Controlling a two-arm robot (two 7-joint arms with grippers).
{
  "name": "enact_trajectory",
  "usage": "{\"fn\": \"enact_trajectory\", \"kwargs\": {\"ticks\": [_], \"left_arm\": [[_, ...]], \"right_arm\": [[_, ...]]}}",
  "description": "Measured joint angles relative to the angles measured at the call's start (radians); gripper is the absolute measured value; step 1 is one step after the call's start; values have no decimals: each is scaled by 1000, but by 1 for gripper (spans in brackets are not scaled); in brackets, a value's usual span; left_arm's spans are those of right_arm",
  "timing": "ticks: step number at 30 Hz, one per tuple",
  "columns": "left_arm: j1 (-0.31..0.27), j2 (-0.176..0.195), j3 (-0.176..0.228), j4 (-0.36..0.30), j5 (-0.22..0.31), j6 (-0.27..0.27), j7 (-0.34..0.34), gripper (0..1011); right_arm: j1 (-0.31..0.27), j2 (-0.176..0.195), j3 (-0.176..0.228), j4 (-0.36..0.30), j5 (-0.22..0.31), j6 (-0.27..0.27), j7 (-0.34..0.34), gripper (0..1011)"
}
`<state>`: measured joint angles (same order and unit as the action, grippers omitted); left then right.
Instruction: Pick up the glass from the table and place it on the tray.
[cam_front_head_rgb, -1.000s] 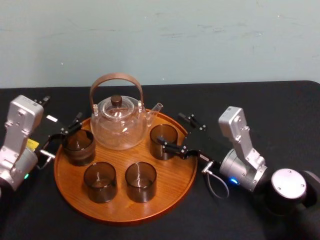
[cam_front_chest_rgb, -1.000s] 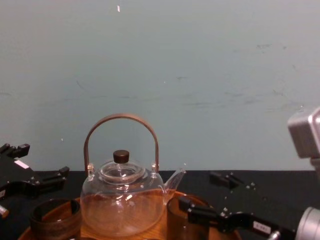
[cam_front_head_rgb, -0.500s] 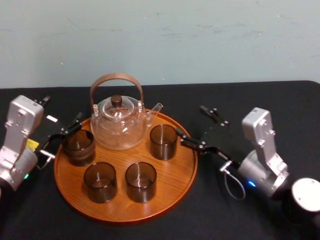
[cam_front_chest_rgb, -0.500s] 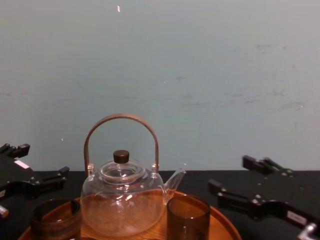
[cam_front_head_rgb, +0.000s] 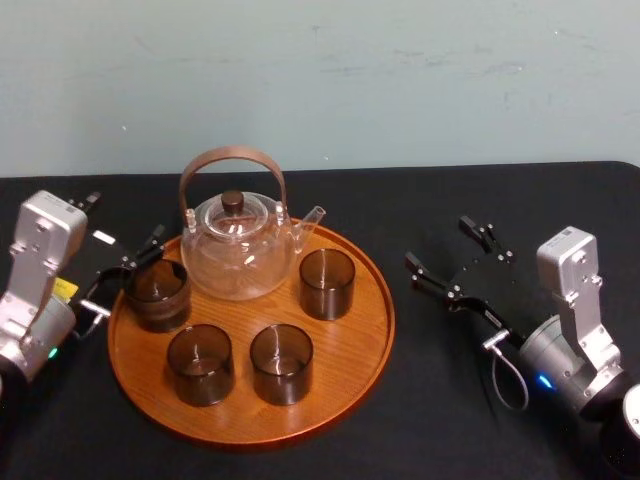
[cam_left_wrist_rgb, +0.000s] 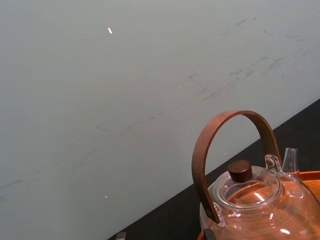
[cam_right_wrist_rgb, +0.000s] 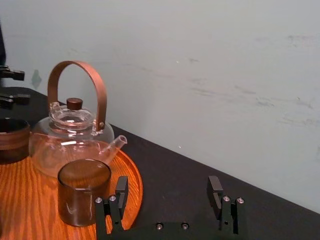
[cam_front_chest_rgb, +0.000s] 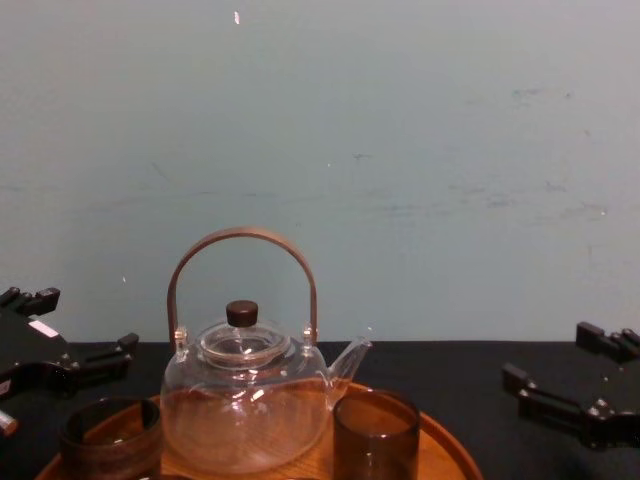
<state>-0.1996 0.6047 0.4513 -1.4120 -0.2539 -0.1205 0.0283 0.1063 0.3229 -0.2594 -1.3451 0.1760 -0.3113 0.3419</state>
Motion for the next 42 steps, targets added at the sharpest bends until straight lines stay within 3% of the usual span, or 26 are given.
{"fn": "enact_trajectory", "kwargs": {"ticks": [18,42], "left_arm": [[0,0,0,0,0,0,0,1001],[0,0,0,0,0,0,0,1002]], "right_arm": [[-26,-29,55,26,-32,6,-21,1002],[-24,-50,78,55,-53,16,-30,1002]]}}
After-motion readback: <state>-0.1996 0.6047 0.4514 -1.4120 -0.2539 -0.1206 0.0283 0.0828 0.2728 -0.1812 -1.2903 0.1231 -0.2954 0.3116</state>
